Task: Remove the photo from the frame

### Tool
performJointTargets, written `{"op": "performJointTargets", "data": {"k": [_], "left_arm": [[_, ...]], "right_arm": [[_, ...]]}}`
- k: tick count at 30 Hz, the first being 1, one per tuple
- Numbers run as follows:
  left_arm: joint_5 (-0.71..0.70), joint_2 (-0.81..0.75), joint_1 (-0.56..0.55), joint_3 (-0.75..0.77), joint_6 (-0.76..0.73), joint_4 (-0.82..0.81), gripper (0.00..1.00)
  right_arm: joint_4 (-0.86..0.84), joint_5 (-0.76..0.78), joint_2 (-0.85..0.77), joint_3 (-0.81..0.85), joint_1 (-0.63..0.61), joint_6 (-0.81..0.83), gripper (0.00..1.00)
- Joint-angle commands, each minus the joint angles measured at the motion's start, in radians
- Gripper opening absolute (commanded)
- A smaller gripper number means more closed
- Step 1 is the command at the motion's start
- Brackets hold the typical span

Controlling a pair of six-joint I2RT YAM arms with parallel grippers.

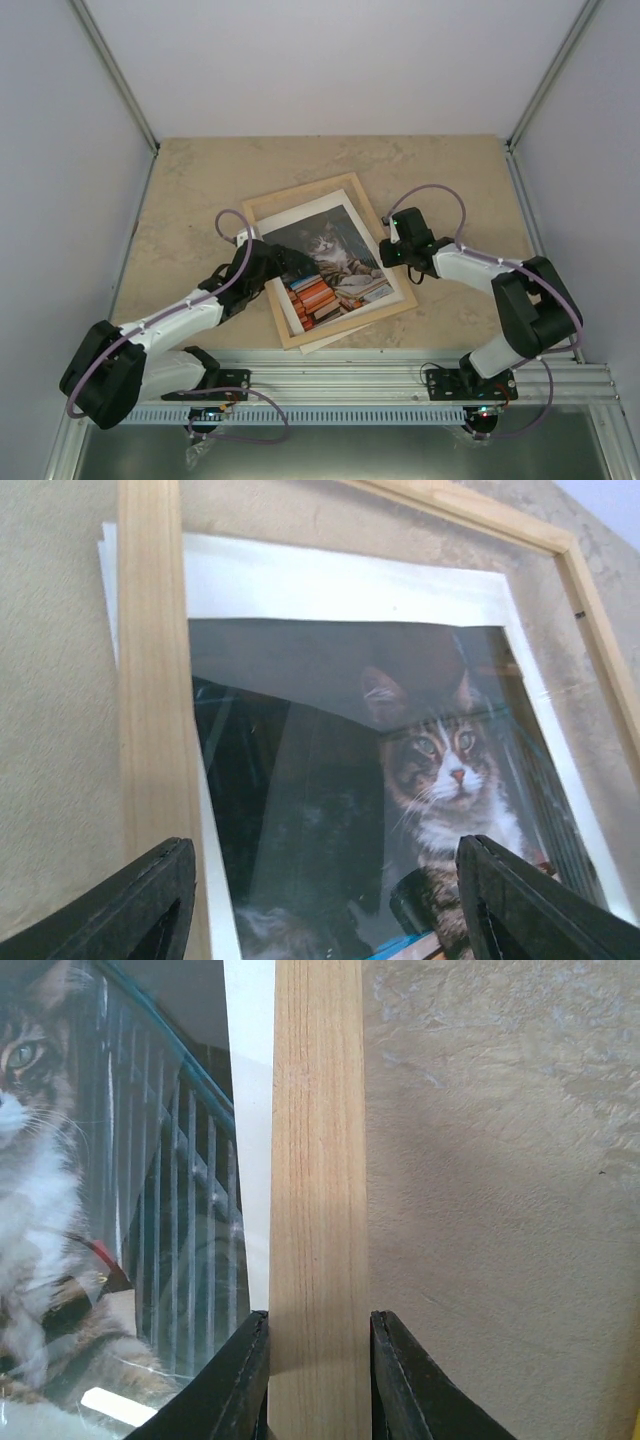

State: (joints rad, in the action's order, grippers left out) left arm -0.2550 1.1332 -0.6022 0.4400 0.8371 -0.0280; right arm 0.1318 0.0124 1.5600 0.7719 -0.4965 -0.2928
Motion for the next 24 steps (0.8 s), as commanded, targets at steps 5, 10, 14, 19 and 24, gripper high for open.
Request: {"op": "performJointTargets", "data": {"k": [5, 10, 14, 19, 24], "left_arm": [[-0.049, -0.029, -0.003, 0.062, -0.033, 0.06, 0.75], [-0.071, -0.037, -0.002, 0.082, -0.044, 0.084, 0.77], [-0.052, -0.005, -0.002, 0.099, -0.051, 0.079, 0.78], [-0.044, -0.008, -0.003, 0.101, -0.065, 0.064, 0.79], [-0.043, -0.005, -0.003, 0.092, -0.088, 0.054, 0.81]], "right_arm": [[-0.038, -0.022, -0.066, 0.019, 0.036, -0.024, 0.0], [-0.005, -0.022, -0.116, 0.015, 0.083, -0.016, 0.01], [0.023, 0.006, -0.166, 0.01, 0.125, -0.01, 0.01], [0.04, -0.01, -0.215, 0.013, 0.246, 0.052, 0.01], [0.043, -0.07, -0.23, 0.022, 0.382, 0.185, 0.0]]}}
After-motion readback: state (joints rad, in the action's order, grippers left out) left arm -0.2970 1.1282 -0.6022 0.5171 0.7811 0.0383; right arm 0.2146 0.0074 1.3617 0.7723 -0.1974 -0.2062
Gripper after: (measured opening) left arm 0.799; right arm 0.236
